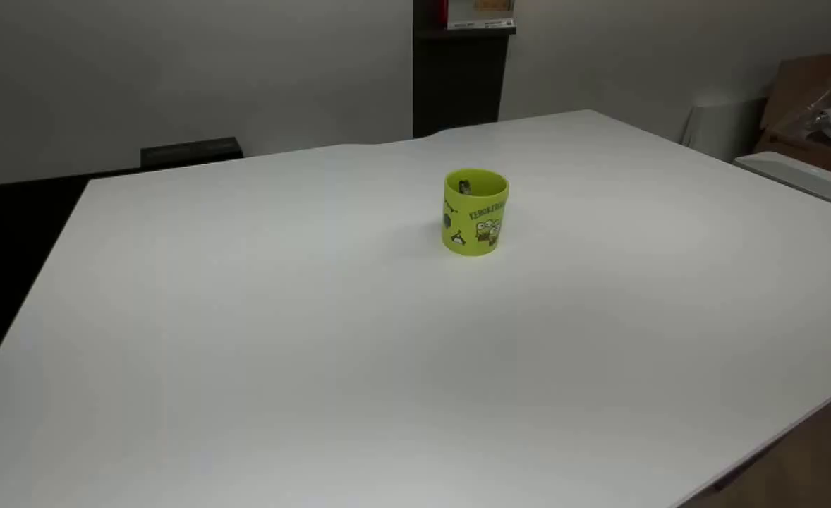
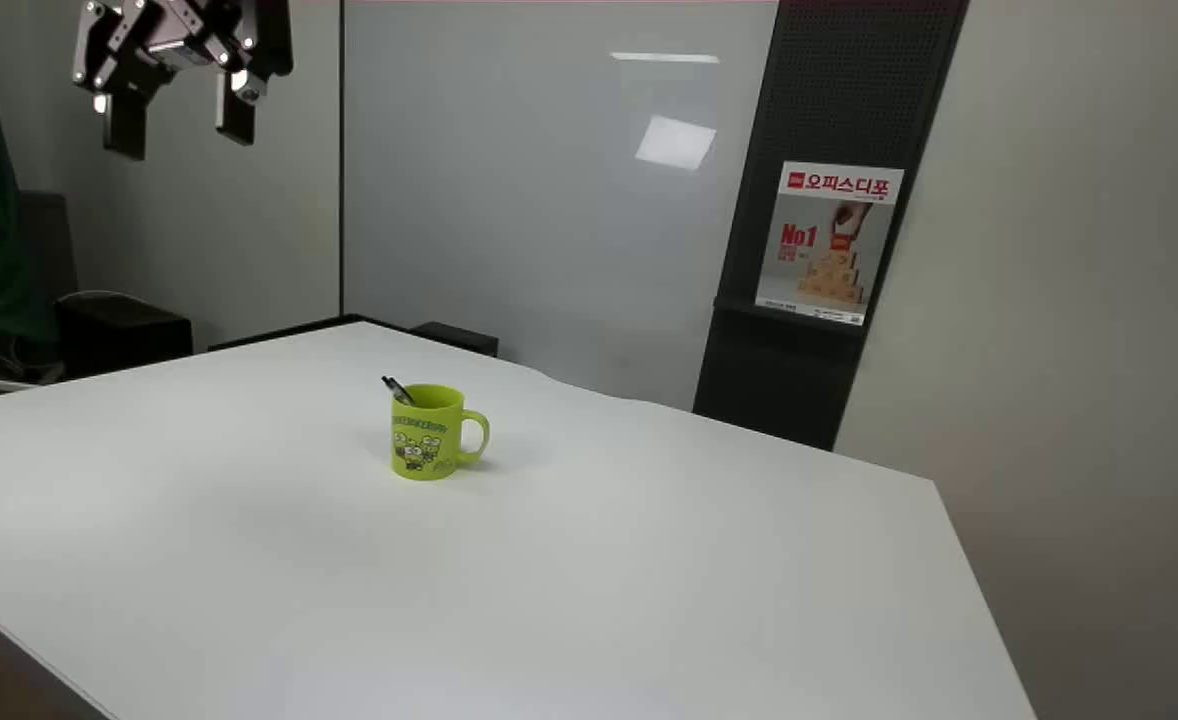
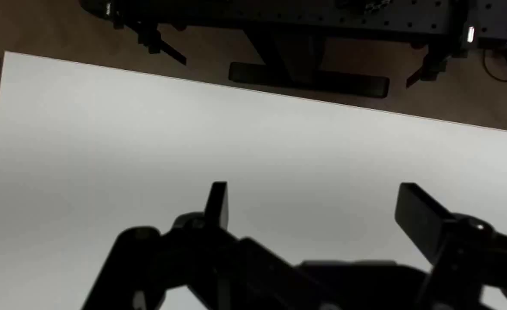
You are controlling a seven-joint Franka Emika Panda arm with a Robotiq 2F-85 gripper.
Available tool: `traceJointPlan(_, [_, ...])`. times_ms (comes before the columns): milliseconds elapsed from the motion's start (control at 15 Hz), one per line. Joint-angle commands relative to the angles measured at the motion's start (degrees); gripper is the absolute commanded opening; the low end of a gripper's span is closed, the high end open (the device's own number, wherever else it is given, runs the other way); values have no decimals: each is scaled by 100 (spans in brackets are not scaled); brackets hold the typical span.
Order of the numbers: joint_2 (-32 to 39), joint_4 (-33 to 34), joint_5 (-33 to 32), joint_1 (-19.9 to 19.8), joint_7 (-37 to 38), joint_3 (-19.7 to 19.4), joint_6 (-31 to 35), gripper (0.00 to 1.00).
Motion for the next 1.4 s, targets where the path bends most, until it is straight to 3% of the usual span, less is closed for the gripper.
traceJointPlan(0, [13,-1,-31,158,30,-146,-11,100])
traceJointPlan(333, [190,63,-691,-141,423,-243,446,100])
traceJointPlan(600, [465,303,-944,-270,180,-363,569,100])
traceJointPlan(733, [686,449,-1624,-405,393,-531,1209,100])
traceJointPlan(933, [1470,1041,-2119,-660,828,-930,2252,100])
traceJointPlan(1067, [2048,1532,-2027,-657,1128,-1130,2804,100])
traceJointPlan(1133, [1403,867,-1974,-581,652,-1179,2653,100])
traceJointPlan(1333, [1673,996,-1965,-545,623,-1286,2747,100])
